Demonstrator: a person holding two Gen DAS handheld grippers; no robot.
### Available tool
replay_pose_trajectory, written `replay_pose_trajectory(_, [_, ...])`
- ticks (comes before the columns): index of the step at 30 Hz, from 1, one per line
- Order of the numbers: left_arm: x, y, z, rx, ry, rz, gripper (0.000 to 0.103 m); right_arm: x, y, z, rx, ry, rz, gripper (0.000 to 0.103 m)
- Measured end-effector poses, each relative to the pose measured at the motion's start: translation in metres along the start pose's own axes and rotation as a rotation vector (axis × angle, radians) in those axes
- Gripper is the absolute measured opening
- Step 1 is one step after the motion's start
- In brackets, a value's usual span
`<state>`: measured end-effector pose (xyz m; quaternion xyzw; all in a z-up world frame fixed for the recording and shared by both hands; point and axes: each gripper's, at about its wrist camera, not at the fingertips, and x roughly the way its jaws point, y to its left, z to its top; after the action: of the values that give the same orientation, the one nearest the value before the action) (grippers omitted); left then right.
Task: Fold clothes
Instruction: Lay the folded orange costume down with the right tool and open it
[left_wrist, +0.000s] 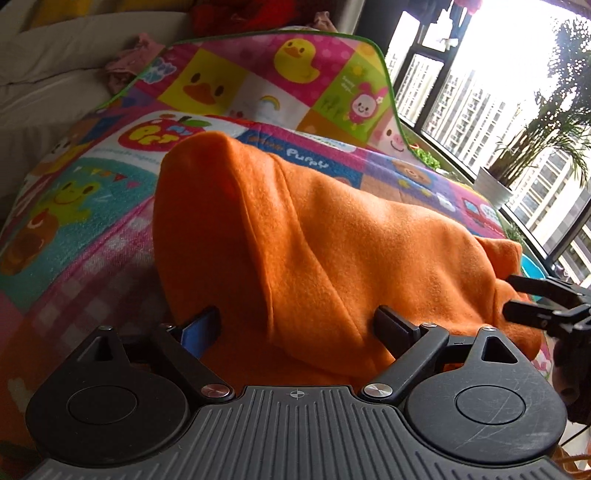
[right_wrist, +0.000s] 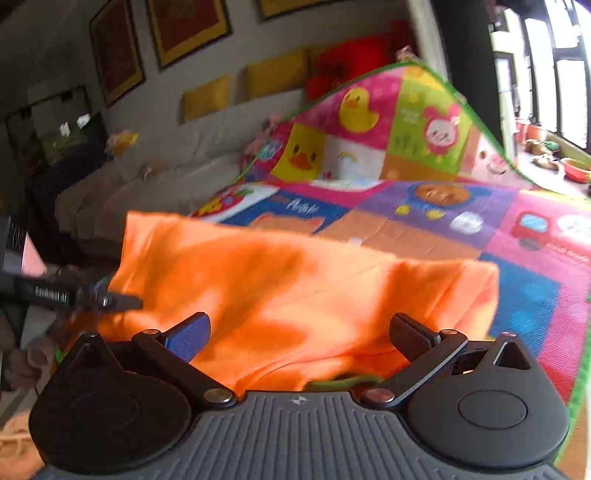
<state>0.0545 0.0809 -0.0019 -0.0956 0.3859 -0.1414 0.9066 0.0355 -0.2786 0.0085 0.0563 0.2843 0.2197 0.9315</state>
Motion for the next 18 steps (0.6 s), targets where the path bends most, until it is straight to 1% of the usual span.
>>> replay_pose_trajectory(2, [-0.001, 0.003, -0.002, -0.009, -0.002, -0.009, 0.094, -0.016, -0.015, 0.008, 0.063, -0.065, -0.092, 0.103])
replay_pose_trajectory(3, [-0.001, 0.004, -0.003, -0.013, -0.003, -0.013, 0.094, -0.019, -0.022, 0.009, 0.087, -0.071, -0.139, 0.103])
replay_pose_trajectory(6, [0.002, 0.007, -0.006, -0.039, -0.005, -0.036, 0.094, -0.010, -0.043, 0.002, 0.176, -0.006, -0.203, 0.103])
replay_pose_trajectory(7, [0.003, 0.008, -0.006, -0.048, -0.006, -0.043, 0.094, -0.001, -0.050, -0.004, 0.218, 0.038, -0.194, 0.103])
replay_pose_trajectory(9, [0.005, 0.008, -0.007, -0.054, -0.012, -0.053, 0.094, 0.016, -0.055, -0.015, 0.286, 0.109, -0.138, 0.103])
replay_pose_trajectory(13, [0.013, 0.005, -0.002, -0.052, -0.017, -0.066, 0.094, 0.034, -0.040, -0.015, 0.216, 0.093, -0.097, 0.103])
replay_pose_trajectory(16, [0.021, 0.003, 0.004, -0.048, -0.020, -0.075, 0.094, 0.054, -0.035, -0.003, 0.168, 0.106, -0.063, 0.103])
replay_pose_trajectory(18, [0.029, 0.002, 0.012, -0.044, -0.025, -0.081, 0.094, 0.065, -0.032, 0.008, 0.129, 0.094, -0.064, 0.103])
